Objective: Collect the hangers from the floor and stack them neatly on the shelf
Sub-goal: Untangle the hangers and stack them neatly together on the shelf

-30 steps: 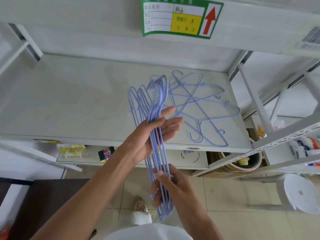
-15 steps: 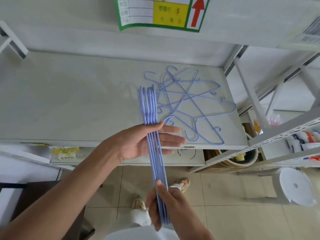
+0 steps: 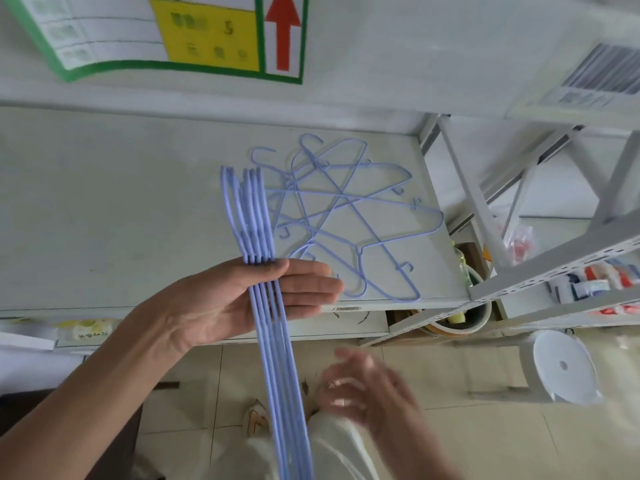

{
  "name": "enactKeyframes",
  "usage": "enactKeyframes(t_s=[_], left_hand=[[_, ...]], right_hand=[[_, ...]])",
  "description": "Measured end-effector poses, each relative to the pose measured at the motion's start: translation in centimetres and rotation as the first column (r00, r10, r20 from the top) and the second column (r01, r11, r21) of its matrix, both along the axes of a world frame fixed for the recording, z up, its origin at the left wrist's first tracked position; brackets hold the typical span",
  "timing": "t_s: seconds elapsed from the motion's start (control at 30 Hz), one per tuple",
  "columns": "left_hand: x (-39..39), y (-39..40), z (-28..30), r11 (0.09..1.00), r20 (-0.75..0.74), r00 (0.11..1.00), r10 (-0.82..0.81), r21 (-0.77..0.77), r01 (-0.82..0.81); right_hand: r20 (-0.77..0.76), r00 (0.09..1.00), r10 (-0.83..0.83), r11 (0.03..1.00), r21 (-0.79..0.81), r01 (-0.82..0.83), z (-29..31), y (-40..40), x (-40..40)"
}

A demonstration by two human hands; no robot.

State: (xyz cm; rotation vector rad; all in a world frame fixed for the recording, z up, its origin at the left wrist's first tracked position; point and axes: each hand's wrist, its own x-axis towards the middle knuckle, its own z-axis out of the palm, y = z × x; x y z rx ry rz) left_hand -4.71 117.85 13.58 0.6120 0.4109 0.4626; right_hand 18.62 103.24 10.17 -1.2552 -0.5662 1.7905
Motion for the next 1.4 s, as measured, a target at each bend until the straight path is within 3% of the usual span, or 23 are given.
enactKeyframes(t_s=[0.07, 0.13, 0.2, 0.23, 0.3, 0.33, 0.37, 0.43, 0.5, 0.63, 0.8, 1.0, 1.07, 1.13, 1.23, 1.4], left_hand=[[-0.1, -0.2, 0.3, 1.0, 0.005, 1.0, 0.02, 0.011, -0.02], [-0.1, -0.5, 0.7, 0.999, -0.014, 0.999, 0.045, 0.028, -0.044], [-0.3, -0.8, 1.0, 0.997, -0.025, 0.997, 0.076, 0.035, -0.075], [-0.4, -1.0, 1.1, 0.995, -0.032, 0.995, 0.094, 0.04, -0.093], [-0.4, -1.5, 1.3, 0.99, -0.036, 0.99, 0.135, 0.035, -0.133], [-0.3, -1.9, 1.4, 0.988, -0.028, 0.988, 0.151, 0.022, -0.15], [-0.3, -2.3, 1.6, 0.985, -0.024, 0.985, 0.17, 0.009, -0.17], [-0.1, -3.1, 1.9, 0.976, -0.038, 0.975, 0.217, 0.009, -0.217], [0.3, -3.9, 2.2, 0.971, -0.013, 0.97, 0.241, 0.003, -0.241], [1.2, -4.9, 2.0, 0.95, -0.004, 0.95, 0.311, -0.006, -0.311], [2.4, -5.5, 2.4, 0.923, -0.041, 0.922, 0.384, 0.005, -0.384], [3.5, -5.8, 2.1, 0.938, -0.127, 0.93, 0.345, 0.072, -0.338], [3.6, -5.8, 2.2, 0.949, -0.155, 0.936, 0.315, 0.07, -0.307], [3.7, -5.5, 2.3, 0.954, -0.213, 0.93, 0.3, 0.089, -0.287], [4.1, -4.9, 2.6, 0.952, -0.27, 0.915, 0.301, 0.144, -0.27], [4.8, -4.2, 2.3, 0.948, -0.321, 0.894, 0.313, 0.157, -0.276]], right_hand=[[0.25, 0.966, -0.063, 0.998, 0.04, 0.055, 0.0, 4.3, 2.9], [0.471, 0.882, -0.012, 0.995, 0.097, -0.038, -0.3, 9.9, 5.0], [0.678, 0.734, 0.042, 0.975, 0.132, -0.177, -1.8, 16.0, 6.0], [0.801, 0.596, 0.055, 0.954, 0.134, -0.268, -2.6, 18.9, 6.2], [0.986, 0.16, 0.057, 0.86, 0.033, -0.509, -4.0, 23.8, 6.5], [0.997, -0.05, 0.063, 0.787, -0.081, -0.611, -4.6, 25.7, 6.6], [0.976, -0.204, 0.081, 0.708, -0.2, -0.677, -5.1, 27.0, 6.7], [0.928, -0.369, 0.06, 0.585, -0.332, -0.74, -5.8, 27.9, 7.2], [0.902, -0.424, -0.081, 0.555, -0.313, -0.771, -6.2, 28.0, 7.9], [0.922, -0.362, -0.136, 0.555, -0.232, -0.799, -6.3, 27.6, 9.4], [0.915, -0.347, -0.205, 0.421, -0.238, -0.875, -6.8, 25.5, 10.9], [0.891, -0.281, -0.356, 0.552, -0.043, -0.833, -3.5, 26.0, 10.6], [0.924, -0.181, -0.337, 0.649, 0.089, -0.755, -0.5, 25.4, 10.5], [0.963, 0.012, -0.27, 0.743, 0.217, -0.633, 2.7, 24.0, 10.3], [0.945, 0.288, -0.157, 0.778, 0.298, -0.553, 7.1, 21.1, 9.3], [0.889, 0.451, -0.084, 0.737, 0.36, -0.572, 10.2, 13.8, 4.0]])
